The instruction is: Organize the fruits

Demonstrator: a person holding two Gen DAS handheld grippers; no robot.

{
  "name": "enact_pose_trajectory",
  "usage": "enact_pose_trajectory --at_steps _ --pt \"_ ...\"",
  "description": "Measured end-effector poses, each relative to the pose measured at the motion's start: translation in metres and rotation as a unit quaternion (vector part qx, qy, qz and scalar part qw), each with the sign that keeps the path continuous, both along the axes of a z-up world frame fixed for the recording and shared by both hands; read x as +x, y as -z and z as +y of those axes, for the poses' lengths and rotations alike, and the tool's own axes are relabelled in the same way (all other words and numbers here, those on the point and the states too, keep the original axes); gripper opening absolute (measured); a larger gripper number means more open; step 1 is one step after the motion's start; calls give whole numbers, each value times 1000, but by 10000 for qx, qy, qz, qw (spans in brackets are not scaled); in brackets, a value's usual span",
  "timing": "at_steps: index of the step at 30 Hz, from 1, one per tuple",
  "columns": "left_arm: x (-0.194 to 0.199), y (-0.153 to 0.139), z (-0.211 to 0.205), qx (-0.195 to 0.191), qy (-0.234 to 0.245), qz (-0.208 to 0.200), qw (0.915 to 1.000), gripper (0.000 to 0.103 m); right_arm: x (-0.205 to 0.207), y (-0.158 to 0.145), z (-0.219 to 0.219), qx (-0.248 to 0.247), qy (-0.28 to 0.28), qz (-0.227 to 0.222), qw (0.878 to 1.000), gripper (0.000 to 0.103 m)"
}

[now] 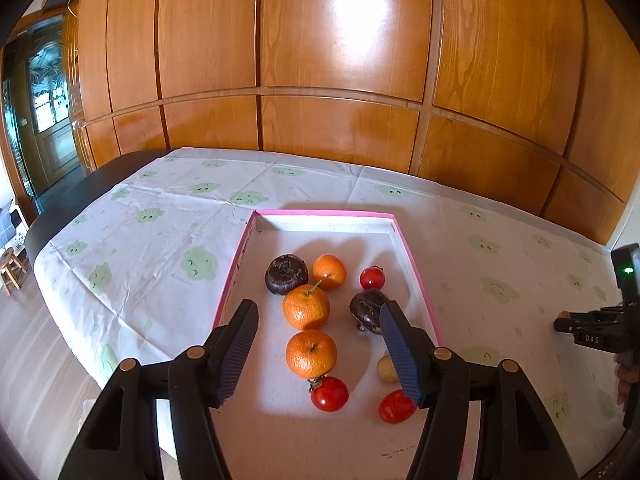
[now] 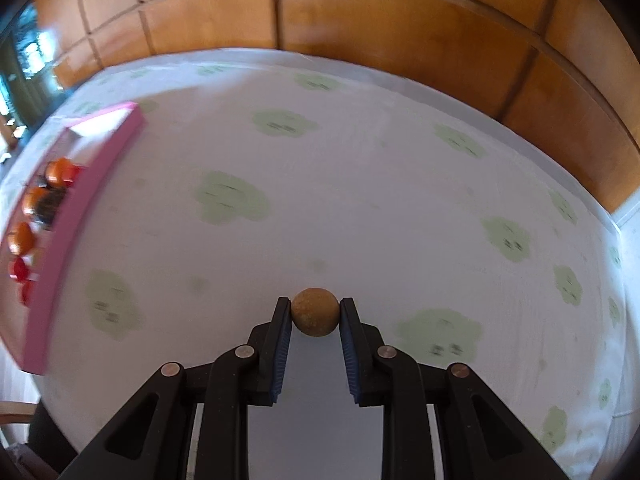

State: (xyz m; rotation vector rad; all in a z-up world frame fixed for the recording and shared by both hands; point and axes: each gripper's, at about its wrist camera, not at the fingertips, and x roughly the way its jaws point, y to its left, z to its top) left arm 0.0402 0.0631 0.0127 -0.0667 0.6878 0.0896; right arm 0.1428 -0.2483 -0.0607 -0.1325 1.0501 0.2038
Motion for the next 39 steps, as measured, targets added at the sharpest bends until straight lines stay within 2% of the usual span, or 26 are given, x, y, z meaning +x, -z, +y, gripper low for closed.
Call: enact_pose_trajectory --at_steps 5,12,16,21,30,39 --pt "-4 4 2 -8 -5 28 10000 64 -7 -23 51 381 -635 -246 9970 24" --pt "-8 8 12 -83 -141 65 9998 64 -15 -49 127 757 -1546 -457 9840 24" --pt "-13 10 26 -169 -336 76 9993 64 -17 -52 170 855 -1912 -435 9769 24" --pt "-20 12 47 -210 -644 73 9977 64 -17 -38 210 903 -2174 -268 9715 24" --pt "-21 17 63 -278 -816 125 9962 64 -14 -8 237 869 -2293 212 9692 25" --pt "-20 19 54 -300 -708 153 9969 64 -19 -16 225 1023 -2191 104 9703 26"
